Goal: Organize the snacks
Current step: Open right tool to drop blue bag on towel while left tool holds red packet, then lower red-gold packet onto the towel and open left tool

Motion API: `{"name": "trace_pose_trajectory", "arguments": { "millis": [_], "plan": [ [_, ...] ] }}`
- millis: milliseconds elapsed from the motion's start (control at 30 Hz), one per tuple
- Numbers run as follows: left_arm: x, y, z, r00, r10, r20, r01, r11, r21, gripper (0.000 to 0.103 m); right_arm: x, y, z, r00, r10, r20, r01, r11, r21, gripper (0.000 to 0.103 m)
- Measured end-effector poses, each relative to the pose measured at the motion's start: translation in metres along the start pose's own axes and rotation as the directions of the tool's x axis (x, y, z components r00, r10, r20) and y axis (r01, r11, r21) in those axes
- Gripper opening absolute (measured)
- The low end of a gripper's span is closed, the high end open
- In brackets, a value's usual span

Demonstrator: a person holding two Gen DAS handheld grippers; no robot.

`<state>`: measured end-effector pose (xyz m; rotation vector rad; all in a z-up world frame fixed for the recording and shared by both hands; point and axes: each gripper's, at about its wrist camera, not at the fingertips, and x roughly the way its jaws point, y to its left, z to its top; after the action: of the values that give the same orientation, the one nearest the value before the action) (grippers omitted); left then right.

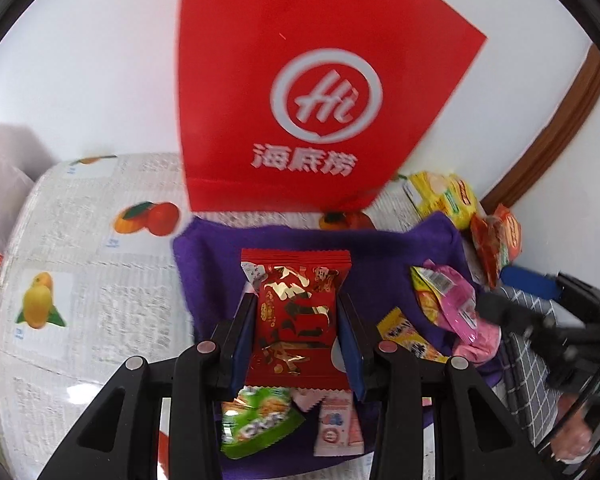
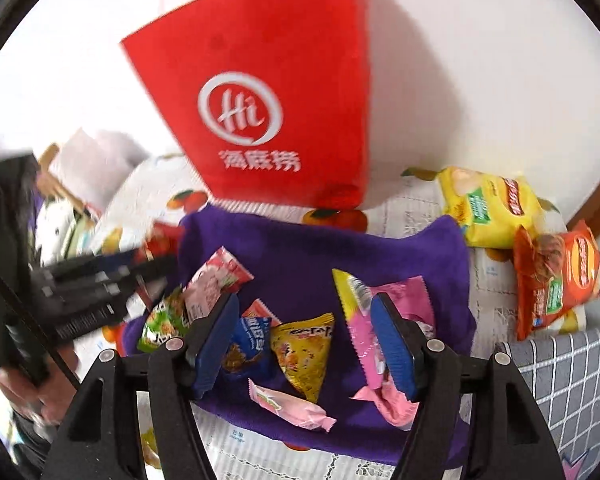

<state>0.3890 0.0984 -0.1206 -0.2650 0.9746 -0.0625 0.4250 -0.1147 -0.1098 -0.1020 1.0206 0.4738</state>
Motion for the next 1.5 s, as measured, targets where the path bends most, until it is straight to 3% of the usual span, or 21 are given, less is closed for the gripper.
{"name": "trace_pose_trajectory", "arguments": {
  "millis": [167, 400, 1500],
  "plan": [
    [0.012, -0.015, -0.007, 0.998, -0.043, -0.045, 0.045, 0.998, 0.032, 0.037, -0.001, -0.002, 0.001, 1.0, 0.008, -0.001, -0.008, 1.0, 0.016, 0.068],
    [0.022, -0.026, -0.014, 0.997, -0.028, -0.078, 0.033, 0.997, 0.063, 0.037, -0.004, 0.003, -0.001, 1.0, 0.002, 0.008, -0.002, 1.0, -0.009, 0.068],
    [0.032, -0.021, -0.014, 0.994, -0.002, -0.106, 0.007, 0.999, 0.046, 0.039, 0.001, 0.001, 0.0, 1.0, -0.021, -0.007, 0.021, 1.0, -0.01, 0.068]
  ]
}}
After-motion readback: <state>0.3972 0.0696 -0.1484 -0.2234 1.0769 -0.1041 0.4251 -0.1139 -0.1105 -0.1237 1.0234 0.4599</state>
